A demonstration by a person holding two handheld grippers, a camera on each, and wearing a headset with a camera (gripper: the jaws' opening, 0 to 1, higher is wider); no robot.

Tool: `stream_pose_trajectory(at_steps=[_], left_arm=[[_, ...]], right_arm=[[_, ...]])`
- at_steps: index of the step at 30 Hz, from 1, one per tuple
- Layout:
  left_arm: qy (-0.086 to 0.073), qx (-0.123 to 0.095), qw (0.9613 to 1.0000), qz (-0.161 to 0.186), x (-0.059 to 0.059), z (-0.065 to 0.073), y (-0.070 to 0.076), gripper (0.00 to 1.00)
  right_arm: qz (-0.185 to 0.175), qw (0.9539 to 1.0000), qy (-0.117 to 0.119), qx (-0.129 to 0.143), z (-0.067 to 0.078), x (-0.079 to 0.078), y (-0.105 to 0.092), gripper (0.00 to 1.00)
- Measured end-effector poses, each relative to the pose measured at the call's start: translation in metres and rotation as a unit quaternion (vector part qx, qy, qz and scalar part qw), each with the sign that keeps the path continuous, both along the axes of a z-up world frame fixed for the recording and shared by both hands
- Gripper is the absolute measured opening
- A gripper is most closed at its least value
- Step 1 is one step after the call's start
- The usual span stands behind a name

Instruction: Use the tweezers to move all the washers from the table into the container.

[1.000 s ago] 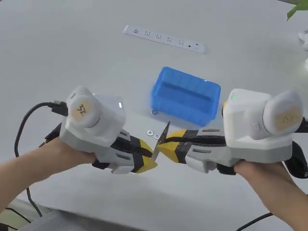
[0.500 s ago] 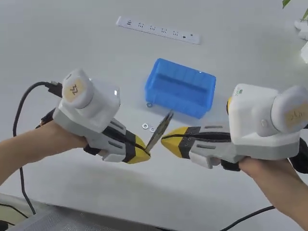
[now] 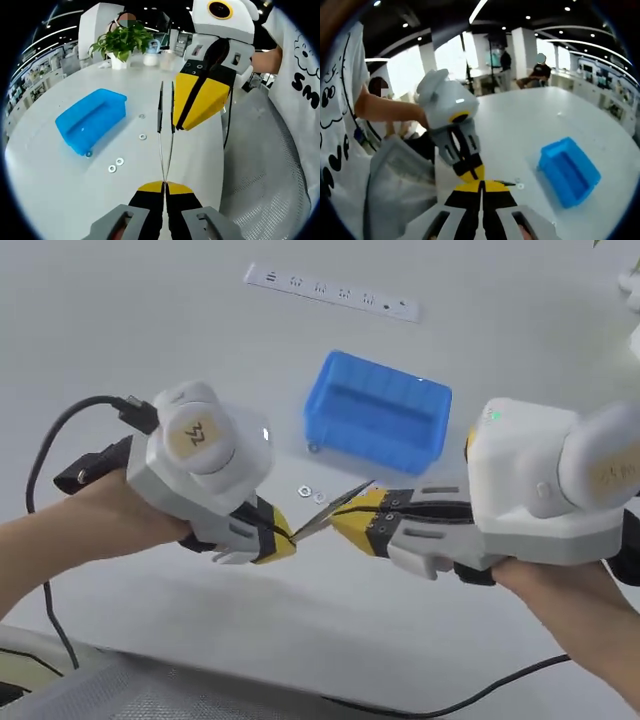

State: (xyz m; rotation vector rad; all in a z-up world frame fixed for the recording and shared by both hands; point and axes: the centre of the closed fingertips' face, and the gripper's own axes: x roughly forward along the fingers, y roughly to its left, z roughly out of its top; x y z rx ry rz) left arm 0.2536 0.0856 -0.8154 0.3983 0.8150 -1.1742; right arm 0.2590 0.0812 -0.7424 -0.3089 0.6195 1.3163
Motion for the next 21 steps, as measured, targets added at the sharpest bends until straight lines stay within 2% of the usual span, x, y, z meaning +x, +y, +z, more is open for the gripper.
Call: stream_pose_trajectory(at_steps=[2, 4, 9, 16, 18, 21], left_arm=[[0.0, 0.01, 0.9999, 0.007, 0.0, -0.001, 0.002, 0.0], [0.001, 0.012, 0.9998, 0.017, 0.002, 0.001, 0.004, 0.0], [-0.013, 0.016, 0.9995, 0.024, 0.003, 0.008, 0.009, 0.0], [-0.021, 0.01, 0.9993, 0.028, 0.002, 0.012, 0.009, 0.0], [-0.019, 0.009, 0.9994, 0.029, 0.002, 0.012, 0.009, 0.0], [-0.014, 0.022, 0.9993, 0.029, 0.0, 0.008, 0.01, 0.0]], right_arm=[[-0.009, 1.0, 0.004, 0.002, 0.001, 0.003, 0.001, 0.0], [-0.016, 0.9998, -0.007, -0.005, -0.002, 0.007, -0.002, 0.0], [-0.039, 0.9992, -0.002, -0.007, -0.006, 0.012, -0.008, 0.0], [-0.043, 0.9987, -0.004, -0.026, -0.016, 0.012, -0.012, 0.0], [-0.038, 0.9985, -0.008, -0.038, -0.022, 0.011, -0.013, 0.0], [-0.012, 0.9961, -0.04, -0.078, -0.031, 0.008, -0.018, 0.0]])
